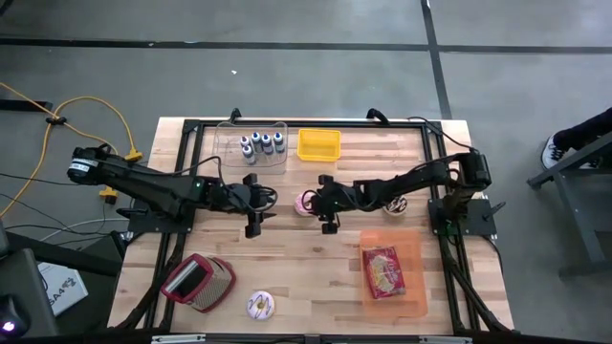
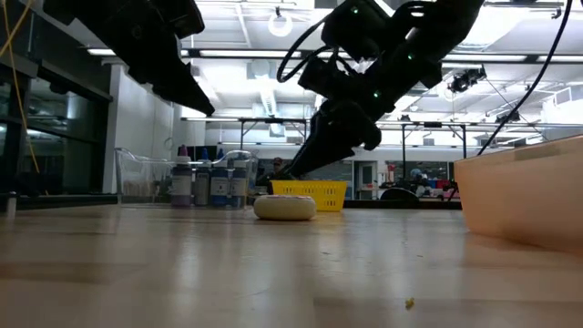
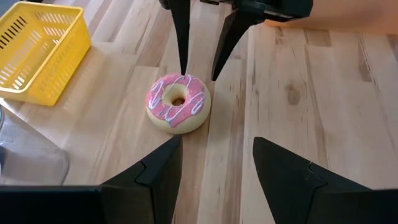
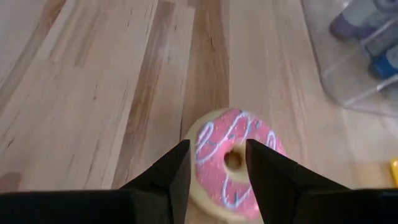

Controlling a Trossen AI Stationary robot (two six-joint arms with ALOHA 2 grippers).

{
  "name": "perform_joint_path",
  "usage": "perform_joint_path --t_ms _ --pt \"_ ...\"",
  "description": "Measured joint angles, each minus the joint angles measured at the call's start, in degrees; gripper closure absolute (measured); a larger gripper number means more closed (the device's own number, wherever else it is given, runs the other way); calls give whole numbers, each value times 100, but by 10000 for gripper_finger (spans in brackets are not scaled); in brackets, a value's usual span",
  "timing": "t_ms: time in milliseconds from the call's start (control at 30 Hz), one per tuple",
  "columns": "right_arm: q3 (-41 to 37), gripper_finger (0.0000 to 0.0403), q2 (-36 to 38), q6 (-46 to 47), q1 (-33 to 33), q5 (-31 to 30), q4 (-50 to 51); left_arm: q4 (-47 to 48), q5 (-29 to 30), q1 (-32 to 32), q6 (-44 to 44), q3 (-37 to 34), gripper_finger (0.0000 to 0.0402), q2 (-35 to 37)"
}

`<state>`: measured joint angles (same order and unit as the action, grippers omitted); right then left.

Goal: Pick & Place Food Item
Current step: Put the pink donut into the yellow bin

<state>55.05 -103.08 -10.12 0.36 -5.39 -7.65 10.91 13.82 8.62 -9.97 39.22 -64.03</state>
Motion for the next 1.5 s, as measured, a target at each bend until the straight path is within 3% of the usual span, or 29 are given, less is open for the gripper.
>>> perform_joint_path --t_ms 267,667,1500 --pt "3 259 -120 -38 15 8 -467 86 -3 2 -167 0 213 -2" --pt "-4 198 -148 9 53 101 -510 110 -11 4 -326 0 213 -2" --pt "0 204 -805 324 -76 109 -520 119 -10 13 -359 4 213 -2"
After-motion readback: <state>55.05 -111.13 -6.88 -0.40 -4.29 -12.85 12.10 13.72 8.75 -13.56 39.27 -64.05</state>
